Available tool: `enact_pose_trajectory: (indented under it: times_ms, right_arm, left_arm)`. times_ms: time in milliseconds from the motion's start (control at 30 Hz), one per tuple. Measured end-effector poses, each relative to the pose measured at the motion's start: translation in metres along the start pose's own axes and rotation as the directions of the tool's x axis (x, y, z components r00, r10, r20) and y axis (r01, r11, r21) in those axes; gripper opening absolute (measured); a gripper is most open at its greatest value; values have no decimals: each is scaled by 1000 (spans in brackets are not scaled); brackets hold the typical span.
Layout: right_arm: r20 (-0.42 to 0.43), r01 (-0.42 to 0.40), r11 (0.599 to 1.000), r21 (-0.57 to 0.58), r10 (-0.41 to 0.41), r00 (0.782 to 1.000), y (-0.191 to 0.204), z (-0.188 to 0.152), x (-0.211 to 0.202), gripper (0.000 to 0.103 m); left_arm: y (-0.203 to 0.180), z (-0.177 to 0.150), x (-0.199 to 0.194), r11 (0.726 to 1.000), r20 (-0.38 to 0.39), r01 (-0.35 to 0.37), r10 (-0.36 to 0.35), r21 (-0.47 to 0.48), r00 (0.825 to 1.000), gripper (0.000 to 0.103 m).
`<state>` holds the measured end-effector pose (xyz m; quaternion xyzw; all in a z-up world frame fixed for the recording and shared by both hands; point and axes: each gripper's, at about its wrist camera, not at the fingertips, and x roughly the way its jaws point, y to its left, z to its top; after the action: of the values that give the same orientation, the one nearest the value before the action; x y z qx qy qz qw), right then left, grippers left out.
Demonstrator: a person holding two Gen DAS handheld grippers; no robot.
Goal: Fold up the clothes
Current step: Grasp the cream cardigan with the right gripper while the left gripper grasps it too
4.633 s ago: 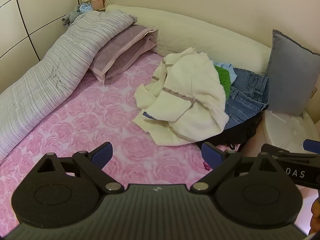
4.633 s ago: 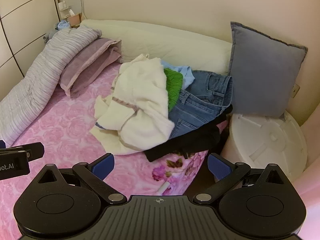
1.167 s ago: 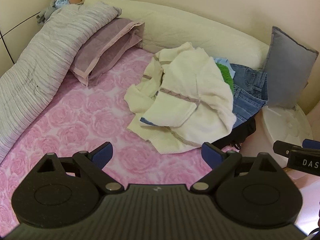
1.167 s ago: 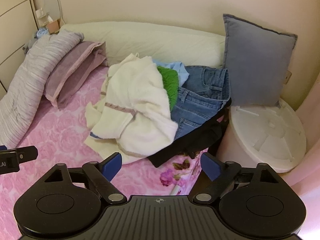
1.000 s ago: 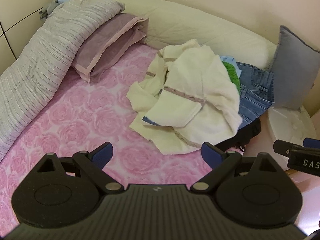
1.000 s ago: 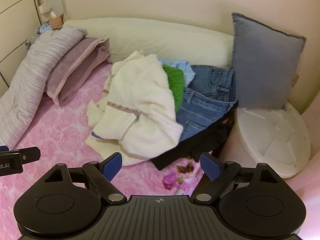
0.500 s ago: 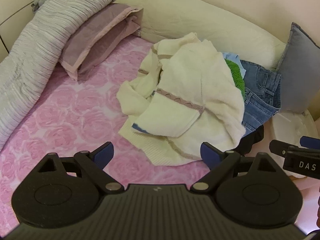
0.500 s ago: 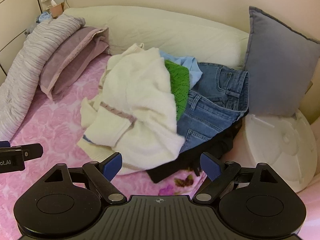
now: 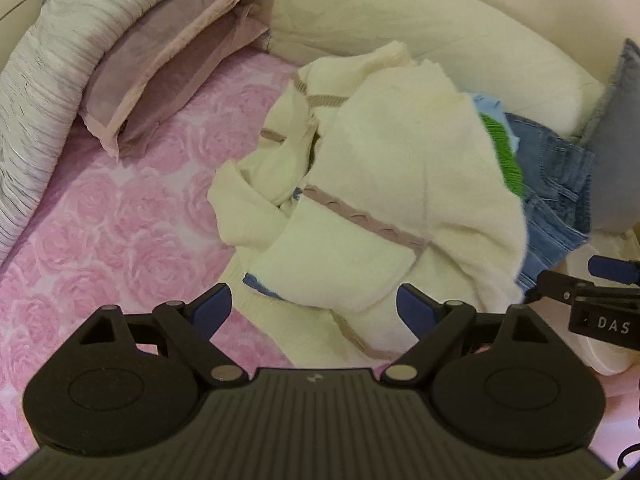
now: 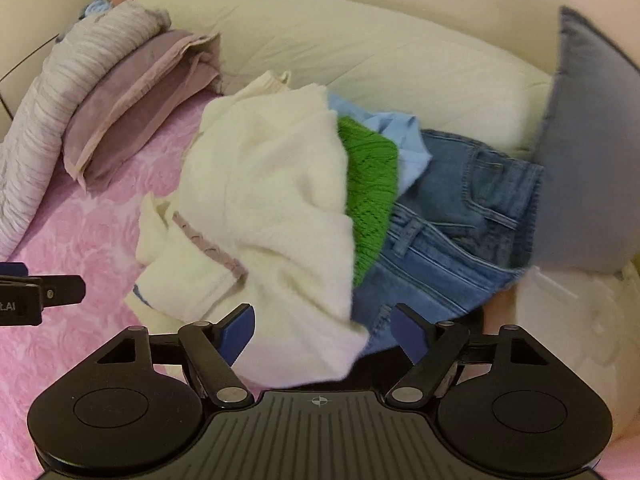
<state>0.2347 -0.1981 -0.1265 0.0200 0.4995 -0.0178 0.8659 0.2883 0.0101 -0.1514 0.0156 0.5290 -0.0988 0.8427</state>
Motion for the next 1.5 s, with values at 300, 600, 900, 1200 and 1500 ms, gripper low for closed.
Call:
enact_pose_trajectory:
  times_ms: [300,600,900,1200,1500]
  right_arm:
    - [-1,-20,996,-89,20,1000,1,30,61,79]
    - [-58,-85,991,-103,79,995,-9,46,106,78]
    - [-47,-170,985,-17,169,984,-39,58,103,10]
    - [-8,-238,971,23,238,971,-41,62,83,10]
    - [90,-331,931,-157,347,934,0,51,16,9]
  left_arm:
    - [29,1,69,994,-88,6,-16,-106,996,87]
    - [46,2,119,977,-150,9,-42,-214,988,87]
    - [40,31,131,977,-101,65,-88,-204,991,87]
    - [40,-8,169,934,-204,89,-168,-346,965,86]
    - [53,-29,128,858,-44,239,-290,-455,956,30]
